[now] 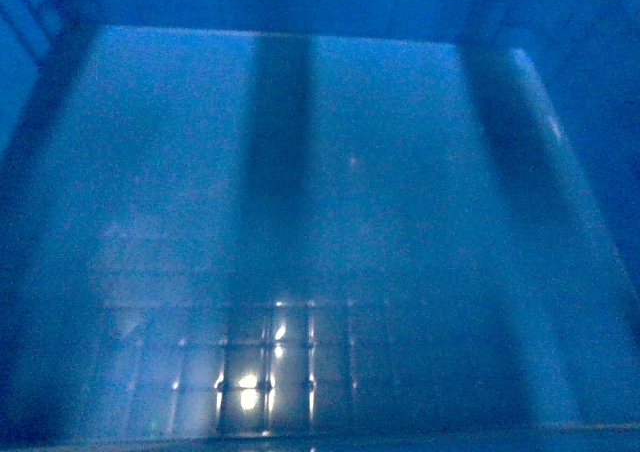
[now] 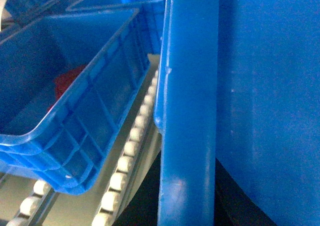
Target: Place box next to blue box on left shelf
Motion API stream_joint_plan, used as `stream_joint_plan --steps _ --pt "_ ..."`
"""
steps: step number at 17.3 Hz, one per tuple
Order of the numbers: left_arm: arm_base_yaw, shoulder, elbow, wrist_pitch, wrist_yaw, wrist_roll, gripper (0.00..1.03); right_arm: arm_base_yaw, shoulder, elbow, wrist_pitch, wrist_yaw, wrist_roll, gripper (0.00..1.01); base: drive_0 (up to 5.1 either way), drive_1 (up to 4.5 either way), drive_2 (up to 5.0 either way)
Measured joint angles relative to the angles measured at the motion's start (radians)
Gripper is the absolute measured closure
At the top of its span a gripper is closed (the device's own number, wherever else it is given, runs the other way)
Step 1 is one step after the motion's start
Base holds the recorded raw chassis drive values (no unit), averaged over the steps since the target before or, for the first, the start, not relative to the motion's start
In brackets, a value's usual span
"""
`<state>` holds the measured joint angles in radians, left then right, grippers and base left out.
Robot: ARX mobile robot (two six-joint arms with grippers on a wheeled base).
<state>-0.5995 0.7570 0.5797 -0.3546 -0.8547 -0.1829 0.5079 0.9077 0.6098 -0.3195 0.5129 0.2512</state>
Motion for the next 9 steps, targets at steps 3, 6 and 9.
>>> stream_joint_plan --steps 3,6,9 --pt "0.11 0.082 0.113 -0.163 0.137 -0.035 0.9 -0.047 0.074 0.096 -0.109 -0.14 0.06 0.88 0.0 0.0 0.0" --pt "0.213 0.154 0.117 -0.188 0.25 -0.028 0.9 -0.065 0.142 0.103 -0.116 -0.23 0.098 0.9 0.0 0.0 0.0" --pt "0.272 0.191 0.087 -0.101 0.307 0.017 0.9 -0.063 0.198 0.09 -0.074 -0.241 0.127 0.9 0.0 0.0 0.0"
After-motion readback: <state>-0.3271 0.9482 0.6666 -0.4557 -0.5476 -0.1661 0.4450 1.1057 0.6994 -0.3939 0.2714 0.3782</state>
